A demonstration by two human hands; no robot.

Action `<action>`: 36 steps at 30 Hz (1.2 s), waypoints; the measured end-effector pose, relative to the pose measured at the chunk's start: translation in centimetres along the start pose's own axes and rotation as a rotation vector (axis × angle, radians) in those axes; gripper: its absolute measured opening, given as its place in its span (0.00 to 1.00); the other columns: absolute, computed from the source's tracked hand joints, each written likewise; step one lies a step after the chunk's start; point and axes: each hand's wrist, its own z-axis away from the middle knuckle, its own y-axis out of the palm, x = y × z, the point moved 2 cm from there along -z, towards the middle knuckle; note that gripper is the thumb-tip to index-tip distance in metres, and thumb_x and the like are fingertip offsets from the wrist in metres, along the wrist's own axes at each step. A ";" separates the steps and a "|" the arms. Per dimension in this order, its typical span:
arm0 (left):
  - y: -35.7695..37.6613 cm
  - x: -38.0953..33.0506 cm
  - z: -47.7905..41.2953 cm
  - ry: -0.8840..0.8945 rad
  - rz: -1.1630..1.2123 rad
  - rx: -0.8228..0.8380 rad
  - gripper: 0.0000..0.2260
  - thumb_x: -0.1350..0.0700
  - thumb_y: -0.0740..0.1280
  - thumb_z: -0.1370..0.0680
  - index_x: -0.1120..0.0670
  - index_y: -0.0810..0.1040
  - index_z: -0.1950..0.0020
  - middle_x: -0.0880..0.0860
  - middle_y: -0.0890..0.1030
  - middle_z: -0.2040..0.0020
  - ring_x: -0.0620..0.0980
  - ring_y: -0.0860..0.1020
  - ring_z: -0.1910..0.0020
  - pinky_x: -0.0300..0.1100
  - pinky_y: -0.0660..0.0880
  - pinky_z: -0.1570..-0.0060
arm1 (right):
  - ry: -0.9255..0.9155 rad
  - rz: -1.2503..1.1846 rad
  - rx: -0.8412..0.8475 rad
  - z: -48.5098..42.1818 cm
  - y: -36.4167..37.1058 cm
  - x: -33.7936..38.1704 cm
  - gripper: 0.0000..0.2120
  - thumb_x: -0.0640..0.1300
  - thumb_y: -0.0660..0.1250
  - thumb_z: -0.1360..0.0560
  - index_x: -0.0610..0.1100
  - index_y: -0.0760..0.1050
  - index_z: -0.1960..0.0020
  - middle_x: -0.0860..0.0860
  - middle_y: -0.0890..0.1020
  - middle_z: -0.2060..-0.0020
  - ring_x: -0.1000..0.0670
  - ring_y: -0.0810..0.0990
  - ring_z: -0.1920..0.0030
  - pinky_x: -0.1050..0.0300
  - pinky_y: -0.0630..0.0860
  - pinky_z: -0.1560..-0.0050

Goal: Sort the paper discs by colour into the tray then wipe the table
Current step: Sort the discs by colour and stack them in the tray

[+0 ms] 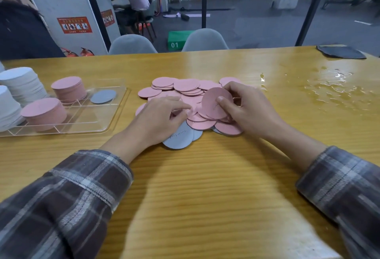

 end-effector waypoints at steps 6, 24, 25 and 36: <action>-1.0 -0.2 -0.1 -0.046 0.100 -0.002 0.13 0.53 0.76 0.23 0.49 0.84 0.39 0.45 0.84 0.45 0.42 0.79 0.47 0.36 0.76 0.44 | 0.080 -0.066 0.000 0.2 -0.2 0.2 0.04 0.43 0.66 0.18 0.44 0.77 0.50 0.56 0.80 0.74 0.56 0.79 0.75 0.67 0.69 0.75; -2.8 -0.5 -0.5 -0.327 0.645 -0.102 0.09 0.67 0.69 0.22 0.53 0.84 0.53 0.52 0.82 0.55 0.44 0.79 0.60 0.33 0.75 0.62 | 0.060 -0.064 0.018 0.2 0.0 0.4 0.03 0.42 0.66 0.18 0.46 0.78 0.50 0.60 0.80 0.72 0.56 0.80 0.72 0.63 0.74 0.68; -2.7 -0.7 -0.5 -0.321 0.650 -0.100 0.08 0.67 0.71 0.22 0.54 0.84 0.52 0.52 0.82 0.56 0.44 0.79 0.60 0.34 0.76 0.60 | 0.053 -0.074 0.028 0.2 0.0 0.6 0.04 0.42 0.65 0.17 0.46 0.78 0.50 0.60 0.80 0.72 0.56 0.80 0.72 0.63 0.74 0.68; -0.8 -2.2 -0.2 -0.247 0.695 -0.188 0.07 0.60 0.80 0.26 0.56 0.84 0.52 0.54 0.84 0.60 0.51 0.85 0.65 0.45 0.84 0.56 | -0.018 -0.122 0.136 0.5 0.7 1.5 0.04 0.45 0.67 0.18 0.45 0.79 0.48 0.53 0.82 0.69 0.51 0.82 0.67 0.52 0.78 0.62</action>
